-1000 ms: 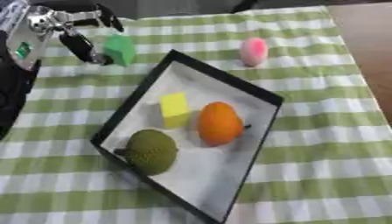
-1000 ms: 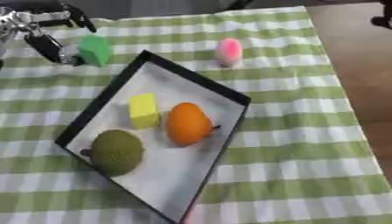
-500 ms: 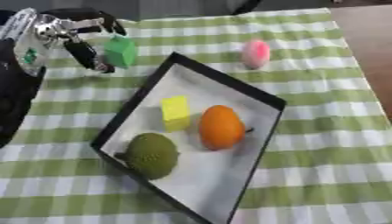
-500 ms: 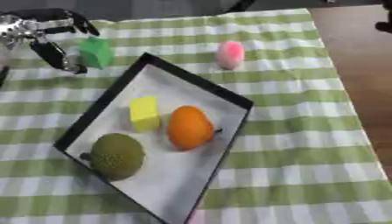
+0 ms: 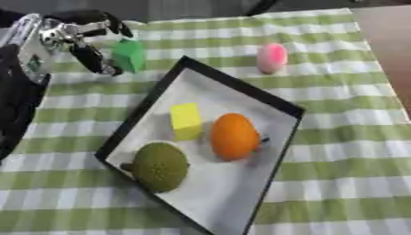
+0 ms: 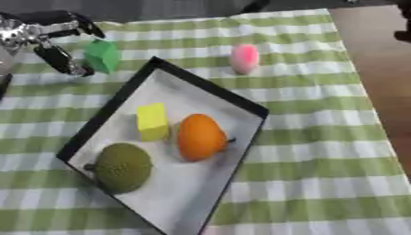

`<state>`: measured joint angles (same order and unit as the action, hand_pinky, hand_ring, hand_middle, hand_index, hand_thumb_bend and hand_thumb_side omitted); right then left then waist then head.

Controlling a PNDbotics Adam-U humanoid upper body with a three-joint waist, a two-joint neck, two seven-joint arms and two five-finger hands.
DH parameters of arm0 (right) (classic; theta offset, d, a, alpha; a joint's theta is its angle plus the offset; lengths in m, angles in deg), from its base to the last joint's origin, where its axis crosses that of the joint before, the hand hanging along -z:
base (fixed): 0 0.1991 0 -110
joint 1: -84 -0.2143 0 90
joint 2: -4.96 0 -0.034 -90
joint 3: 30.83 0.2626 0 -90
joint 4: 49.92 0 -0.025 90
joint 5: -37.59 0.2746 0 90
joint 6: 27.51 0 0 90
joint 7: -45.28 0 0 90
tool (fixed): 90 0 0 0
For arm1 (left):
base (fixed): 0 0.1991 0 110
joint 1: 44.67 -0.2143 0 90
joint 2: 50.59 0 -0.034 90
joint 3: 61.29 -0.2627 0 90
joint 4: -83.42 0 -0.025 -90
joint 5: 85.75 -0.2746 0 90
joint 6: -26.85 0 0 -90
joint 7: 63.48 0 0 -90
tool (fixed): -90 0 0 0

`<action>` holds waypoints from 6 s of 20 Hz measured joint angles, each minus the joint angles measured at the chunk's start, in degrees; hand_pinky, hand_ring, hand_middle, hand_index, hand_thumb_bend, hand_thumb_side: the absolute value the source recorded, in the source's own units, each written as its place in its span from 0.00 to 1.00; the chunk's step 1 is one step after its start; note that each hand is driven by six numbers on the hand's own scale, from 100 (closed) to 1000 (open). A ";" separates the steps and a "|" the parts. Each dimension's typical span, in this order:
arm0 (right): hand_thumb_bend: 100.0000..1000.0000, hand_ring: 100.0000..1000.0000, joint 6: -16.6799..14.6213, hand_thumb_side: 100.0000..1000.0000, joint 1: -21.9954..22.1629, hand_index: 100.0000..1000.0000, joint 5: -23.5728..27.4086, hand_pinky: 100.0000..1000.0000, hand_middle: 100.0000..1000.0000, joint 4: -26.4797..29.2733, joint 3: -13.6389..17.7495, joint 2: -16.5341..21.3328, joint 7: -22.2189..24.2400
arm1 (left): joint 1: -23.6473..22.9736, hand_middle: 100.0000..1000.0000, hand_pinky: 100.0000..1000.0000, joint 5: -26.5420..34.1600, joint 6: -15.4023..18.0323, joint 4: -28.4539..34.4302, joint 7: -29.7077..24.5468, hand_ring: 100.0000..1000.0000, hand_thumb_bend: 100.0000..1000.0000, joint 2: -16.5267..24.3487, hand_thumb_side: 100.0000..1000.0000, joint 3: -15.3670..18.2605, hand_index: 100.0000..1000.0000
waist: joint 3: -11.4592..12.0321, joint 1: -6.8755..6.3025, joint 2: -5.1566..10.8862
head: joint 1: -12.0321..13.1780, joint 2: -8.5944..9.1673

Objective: Pick up objects on the table and place them in the box.

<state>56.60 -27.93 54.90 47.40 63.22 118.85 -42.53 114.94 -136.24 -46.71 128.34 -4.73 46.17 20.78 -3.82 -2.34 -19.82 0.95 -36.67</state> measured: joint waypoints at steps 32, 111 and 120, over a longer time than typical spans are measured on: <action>0.00 1.00 0.09 0.62 -1.24 0.89 -1.73 0.89 0.88 -0.30 -0.59 -0.48 0.50 | 1.02 0.82 0.83 -2.51 0.04 -1.80 0.64 0.88 0.42 -0.01 0.00 1.81 0.83 | -2.47 -1.05 -3.13 | 2.21 2.92; 0.00 1.00 0.05 0.55 4.02 0.89 0.89 0.89 0.88 -3.33 -0.09 1.05 0.21 | -3.97 0.64 0.63 18.90 -0.76 24.69 0.38 0.62 0.28 5.18 0.00 -19.74 0.72 | 2.44 -1.05 8.82 | -4.44 -7.10; 0.00 1.00 0.05 0.55 4.37 0.89 1.03 0.89 0.88 -3.90 -0.05 1.09 0.24 | -4.82 0.64 0.63 26.53 -6.99 36.79 2.67 0.61 0.19 6.23 0.00 -27.98 0.72 | 3.77 -1.05 9.47 | -5.64 -7.14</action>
<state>56.66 -23.56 55.93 43.50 63.17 119.94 -42.29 110.12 -109.71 -53.70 165.14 -2.06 52.40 -7.20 -0.04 -3.39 -10.35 -4.68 -43.81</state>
